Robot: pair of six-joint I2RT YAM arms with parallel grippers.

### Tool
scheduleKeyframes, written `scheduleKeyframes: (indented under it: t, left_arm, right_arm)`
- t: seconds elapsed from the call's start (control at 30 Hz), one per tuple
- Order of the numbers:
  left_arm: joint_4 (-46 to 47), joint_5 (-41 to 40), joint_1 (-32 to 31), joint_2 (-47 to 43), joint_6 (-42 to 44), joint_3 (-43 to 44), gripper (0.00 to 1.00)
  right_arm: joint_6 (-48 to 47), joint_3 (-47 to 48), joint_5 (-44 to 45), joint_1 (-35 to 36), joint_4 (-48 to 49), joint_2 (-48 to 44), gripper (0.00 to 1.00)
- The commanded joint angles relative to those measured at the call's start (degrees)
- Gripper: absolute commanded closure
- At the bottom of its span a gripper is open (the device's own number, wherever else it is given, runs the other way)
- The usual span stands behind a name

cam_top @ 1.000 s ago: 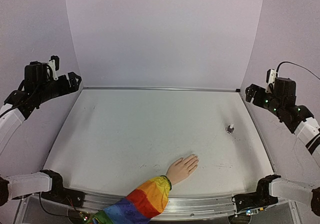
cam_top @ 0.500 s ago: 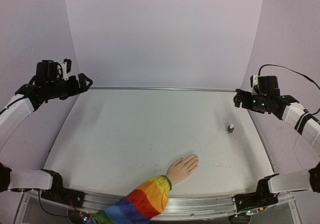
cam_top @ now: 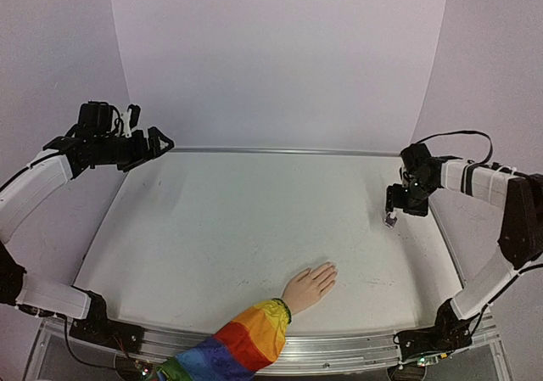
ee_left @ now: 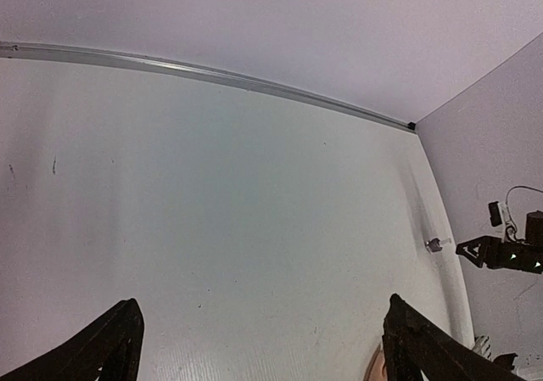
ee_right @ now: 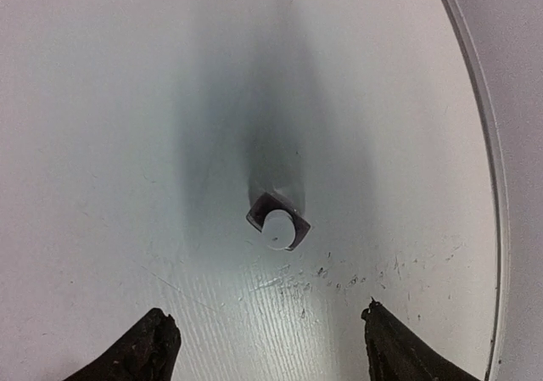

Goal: Paint the nails

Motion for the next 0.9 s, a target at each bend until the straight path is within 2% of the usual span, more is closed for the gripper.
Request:
scheduleKeyframes:
  t: [0.0,0.2,0.37,0.5,0.87]
  left_arm:
    - [3.53,3.16,-0.34,0.21,-1.59,2.70,0.01]
    - [4.70,4.52,-0.38,0.76,-2.06,2.08,0.00]
    - [5.15,4.75,-0.40,1.36,-2.60,1.86,0.01]
    - [5.53,5.65,-0.38,1.96,-3.35,1.84,0.01]
    - [5.72,7.18,-0.43,2.97,-3.39,2.59,0.01]
  right_arm:
    - [0.92,2.08,1.13,-0.09,-3.36,3.76,0.27]
    - [0.40,2.44,2.80,-0.74,-0.09,7.42,0.34]
    - [0.51,3.82,5.13,-0.80,2.76,9.62,0.36]
    - [0.07,5.44,6.07,-0.84,3.70,11.32,0.44]
    - [0.29,6.57,5.39,-0.83,3.95,13.75,0.57]
